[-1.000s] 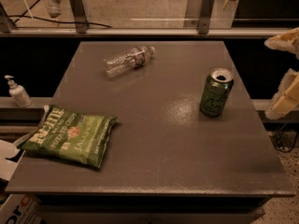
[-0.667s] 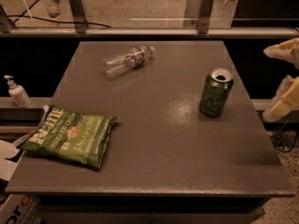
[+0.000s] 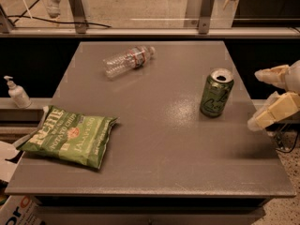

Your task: Knock green can over

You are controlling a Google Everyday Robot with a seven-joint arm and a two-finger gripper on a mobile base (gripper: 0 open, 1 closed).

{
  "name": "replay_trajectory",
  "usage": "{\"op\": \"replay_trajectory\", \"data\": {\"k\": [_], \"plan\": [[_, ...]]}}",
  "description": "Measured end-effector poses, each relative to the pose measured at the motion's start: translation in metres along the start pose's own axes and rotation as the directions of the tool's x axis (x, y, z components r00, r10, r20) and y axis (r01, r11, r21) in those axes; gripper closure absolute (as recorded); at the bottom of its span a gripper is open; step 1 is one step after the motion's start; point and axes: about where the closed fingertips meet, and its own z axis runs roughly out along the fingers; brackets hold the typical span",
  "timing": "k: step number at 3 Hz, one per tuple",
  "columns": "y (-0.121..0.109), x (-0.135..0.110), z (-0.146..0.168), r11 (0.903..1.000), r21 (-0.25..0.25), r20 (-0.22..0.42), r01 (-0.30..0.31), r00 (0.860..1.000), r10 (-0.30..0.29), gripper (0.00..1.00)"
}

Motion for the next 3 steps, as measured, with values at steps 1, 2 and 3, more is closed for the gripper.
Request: {"op": "replay_trajectory", "data": {"k": [1, 2, 3], "plan": [[0.008, -0.006, 0.031, 0.9942, -0.078, 0.096, -0.075, 0.992, 0.082, 0.00], [0.011, -0.020, 0.064, 0.9836, -0.150, 0.182, -0.100, 0.975, 0.127, 0.00], [0.006, -0.038, 0.085, 0.9791, -0.189, 0.284, -0.076, 0.950, 0.128, 0.00]]}}
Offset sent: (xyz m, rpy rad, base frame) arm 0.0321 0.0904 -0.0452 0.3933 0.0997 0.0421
